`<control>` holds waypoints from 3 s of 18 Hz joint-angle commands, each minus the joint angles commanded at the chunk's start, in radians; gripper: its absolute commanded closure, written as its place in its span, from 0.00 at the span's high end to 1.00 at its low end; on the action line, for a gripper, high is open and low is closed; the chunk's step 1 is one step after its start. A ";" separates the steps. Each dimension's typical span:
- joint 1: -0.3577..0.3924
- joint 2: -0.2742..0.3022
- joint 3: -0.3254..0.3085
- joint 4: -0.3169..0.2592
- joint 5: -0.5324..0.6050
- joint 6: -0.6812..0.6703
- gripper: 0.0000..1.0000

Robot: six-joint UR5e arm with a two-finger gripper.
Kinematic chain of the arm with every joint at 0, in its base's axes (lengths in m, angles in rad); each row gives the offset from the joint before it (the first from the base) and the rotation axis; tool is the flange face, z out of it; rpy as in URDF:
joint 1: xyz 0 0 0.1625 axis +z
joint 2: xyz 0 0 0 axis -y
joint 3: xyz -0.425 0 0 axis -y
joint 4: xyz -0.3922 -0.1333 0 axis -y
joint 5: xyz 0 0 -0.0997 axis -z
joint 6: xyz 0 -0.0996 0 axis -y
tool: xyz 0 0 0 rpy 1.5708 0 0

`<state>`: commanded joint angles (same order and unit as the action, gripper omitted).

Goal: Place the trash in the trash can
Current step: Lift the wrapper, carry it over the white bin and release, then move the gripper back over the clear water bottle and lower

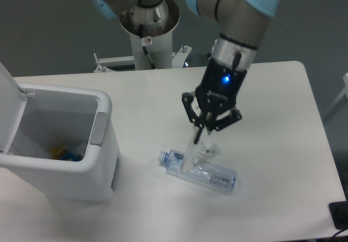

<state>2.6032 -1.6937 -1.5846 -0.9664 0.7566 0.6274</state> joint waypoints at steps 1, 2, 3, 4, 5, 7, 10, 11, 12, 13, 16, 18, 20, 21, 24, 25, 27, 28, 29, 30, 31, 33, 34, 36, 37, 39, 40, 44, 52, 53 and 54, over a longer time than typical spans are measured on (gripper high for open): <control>-0.011 0.023 -0.014 0.000 -0.032 -0.002 0.00; -0.029 0.037 -0.026 -0.002 -0.043 -0.005 0.00; -0.055 0.054 -0.049 -0.002 -0.036 -0.020 0.00; -0.069 0.067 -0.070 0.000 -0.033 -0.026 0.00; -0.078 0.089 -0.098 0.002 -0.031 -0.025 0.00; -0.098 0.111 -0.120 0.002 -0.031 -0.025 0.00; -0.126 0.127 -0.133 0.002 -0.028 -0.028 0.00; -0.136 0.129 -0.137 0.002 -0.028 -0.037 0.00; -0.165 0.129 -0.138 0.003 -0.026 -0.055 0.00; -0.182 0.129 -0.138 0.005 -0.025 -0.061 0.00; -0.228 0.127 -0.140 0.005 -0.025 -0.067 0.00; -0.259 0.121 -0.140 0.009 -0.022 -0.092 0.00; -0.287 0.118 -0.138 0.014 -0.022 -0.086 0.14; -0.301 0.112 -0.138 0.014 -0.022 -0.084 0.34; -0.319 0.092 -0.137 0.018 -0.023 -0.081 0.67; -0.322 0.091 -0.137 0.018 -0.023 -0.083 0.84; -0.322 0.091 -0.135 0.014 -0.023 -0.086 1.00; -0.321 0.091 -0.130 0.012 -0.023 -0.090 1.00; -0.321 0.089 -0.127 0.012 -0.022 -0.091 1.00; -0.321 0.088 -0.123 0.012 -0.022 -0.091 1.00; -0.312 0.089 -0.120 0.012 -0.020 -0.091 1.00; -0.266 0.091 -0.106 0.012 -0.019 -0.091 1.00; -0.246 0.086 -0.095 0.012 -0.010 -0.091 1.00; -0.221 0.054 -0.057 0.012 0.064 -0.089 1.00; -0.212 0.039 -0.039 0.011 0.104 -0.091 1.00; -0.195 0.009 -0.003 0.011 0.167 -0.095 1.00; -0.187 -0.001 0.003 0.011 0.188 -0.095 1.00; -0.144 -0.046 0.012 0.009 0.271 -0.101 1.00; -0.091 -0.228 0.116 0.009 0.325 -0.405 1.00; -0.087 -0.250 0.115 0.009 0.329 -0.423 1.00; -0.075 -0.276 0.115 0.008 0.354 -0.433 1.00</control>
<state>2.5279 -1.9694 -1.4696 -0.9587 1.1104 0.1949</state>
